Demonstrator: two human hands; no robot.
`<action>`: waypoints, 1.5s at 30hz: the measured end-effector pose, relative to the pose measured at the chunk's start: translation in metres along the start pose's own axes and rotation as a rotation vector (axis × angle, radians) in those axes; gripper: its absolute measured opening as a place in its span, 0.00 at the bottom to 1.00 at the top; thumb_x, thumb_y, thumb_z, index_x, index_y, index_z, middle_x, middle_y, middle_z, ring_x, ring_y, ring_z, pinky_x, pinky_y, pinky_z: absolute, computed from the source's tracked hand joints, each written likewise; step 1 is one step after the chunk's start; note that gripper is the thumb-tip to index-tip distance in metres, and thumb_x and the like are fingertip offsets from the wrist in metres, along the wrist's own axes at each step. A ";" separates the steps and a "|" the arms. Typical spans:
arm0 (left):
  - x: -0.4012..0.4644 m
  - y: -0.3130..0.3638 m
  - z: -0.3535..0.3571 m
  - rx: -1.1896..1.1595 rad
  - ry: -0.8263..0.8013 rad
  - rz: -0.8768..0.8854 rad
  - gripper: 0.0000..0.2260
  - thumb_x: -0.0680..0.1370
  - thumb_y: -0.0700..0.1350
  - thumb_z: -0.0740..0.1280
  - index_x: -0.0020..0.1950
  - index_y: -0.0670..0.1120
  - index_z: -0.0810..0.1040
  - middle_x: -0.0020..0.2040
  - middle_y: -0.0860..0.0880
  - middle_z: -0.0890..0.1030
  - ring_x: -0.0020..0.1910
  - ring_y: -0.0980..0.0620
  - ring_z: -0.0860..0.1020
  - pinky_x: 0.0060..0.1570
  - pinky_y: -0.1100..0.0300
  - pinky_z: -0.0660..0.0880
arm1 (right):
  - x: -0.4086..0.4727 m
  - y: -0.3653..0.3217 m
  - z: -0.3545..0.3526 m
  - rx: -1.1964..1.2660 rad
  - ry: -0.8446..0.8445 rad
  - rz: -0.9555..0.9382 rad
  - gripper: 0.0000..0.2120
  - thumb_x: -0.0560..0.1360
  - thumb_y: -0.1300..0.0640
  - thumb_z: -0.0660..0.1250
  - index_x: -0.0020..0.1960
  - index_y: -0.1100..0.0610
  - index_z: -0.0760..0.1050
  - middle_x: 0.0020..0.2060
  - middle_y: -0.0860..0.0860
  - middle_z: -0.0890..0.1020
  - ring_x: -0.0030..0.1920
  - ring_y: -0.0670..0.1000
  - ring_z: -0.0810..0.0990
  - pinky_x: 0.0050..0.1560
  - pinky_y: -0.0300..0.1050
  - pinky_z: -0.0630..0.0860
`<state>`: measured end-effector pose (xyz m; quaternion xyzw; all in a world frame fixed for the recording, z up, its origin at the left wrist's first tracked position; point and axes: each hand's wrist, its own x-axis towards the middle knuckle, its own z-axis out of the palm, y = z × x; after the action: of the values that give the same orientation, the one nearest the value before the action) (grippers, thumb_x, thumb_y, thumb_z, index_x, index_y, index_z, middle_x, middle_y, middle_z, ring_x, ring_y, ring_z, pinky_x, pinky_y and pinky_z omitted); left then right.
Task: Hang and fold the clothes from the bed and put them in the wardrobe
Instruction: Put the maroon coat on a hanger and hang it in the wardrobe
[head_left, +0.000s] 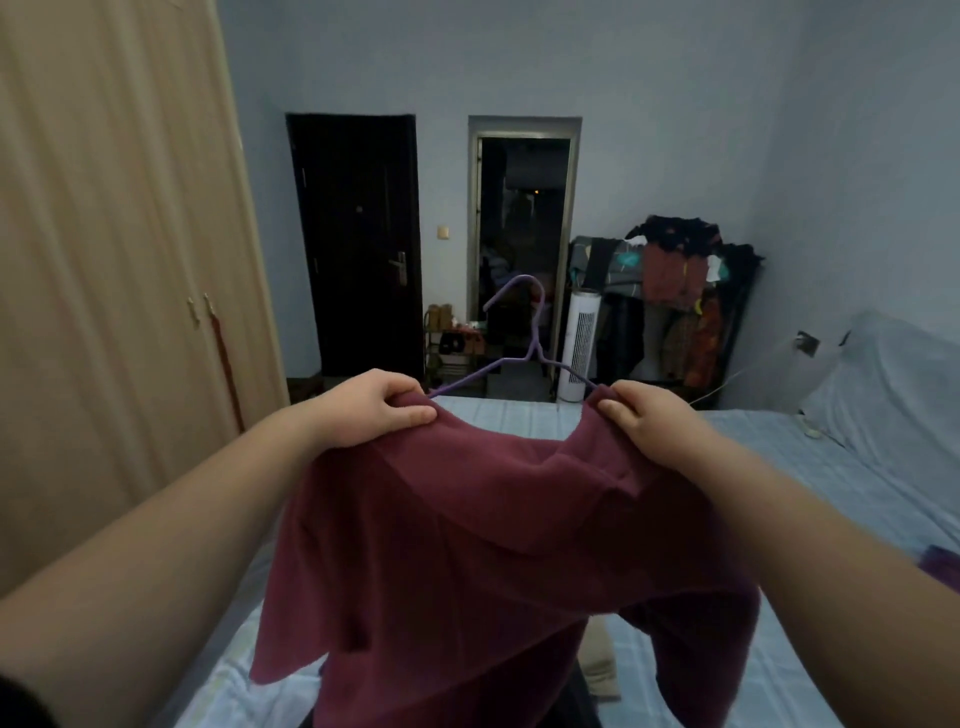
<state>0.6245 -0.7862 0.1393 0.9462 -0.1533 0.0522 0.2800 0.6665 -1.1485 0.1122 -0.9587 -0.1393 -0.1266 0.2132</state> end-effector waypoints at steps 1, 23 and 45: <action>-0.001 0.008 0.001 0.028 -0.006 -0.007 0.10 0.77 0.58 0.68 0.47 0.53 0.81 0.43 0.54 0.83 0.43 0.59 0.80 0.46 0.60 0.75 | -0.003 0.000 -0.002 0.020 0.006 -0.023 0.06 0.81 0.46 0.60 0.50 0.45 0.74 0.46 0.45 0.79 0.49 0.51 0.78 0.47 0.47 0.71; -0.010 0.041 0.022 0.048 0.336 -0.013 0.10 0.80 0.50 0.65 0.39 0.51 0.77 0.33 0.53 0.76 0.34 0.57 0.73 0.36 0.60 0.68 | -0.077 -0.061 0.062 0.062 0.185 -0.314 0.22 0.78 0.43 0.62 0.72 0.42 0.65 0.71 0.40 0.66 0.67 0.47 0.72 0.60 0.49 0.76; -0.024 -0.002 0.010 -0.077 0.248 -0.172 0.08 0.79 0.51 0.67 0.43 0.50 0.82 0.32 0.57 0.80 0.31 0.60 0.74 0.37 0.60 0.71 | -0.006 -0.065 0.066 0.201 0.316 -0.176 0.08 0.81 0.57 0.57 0.58 0.48 0.70 0.51 0.48 0.65 0.50 0.51 0.71 0.48 0.49 0.73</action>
<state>0.6026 -0.7837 0.1251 0.9308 -0.0377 0.1385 0.3362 0.6516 -1.0636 0.0769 -0.8849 -0.1993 -0.2789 0.3153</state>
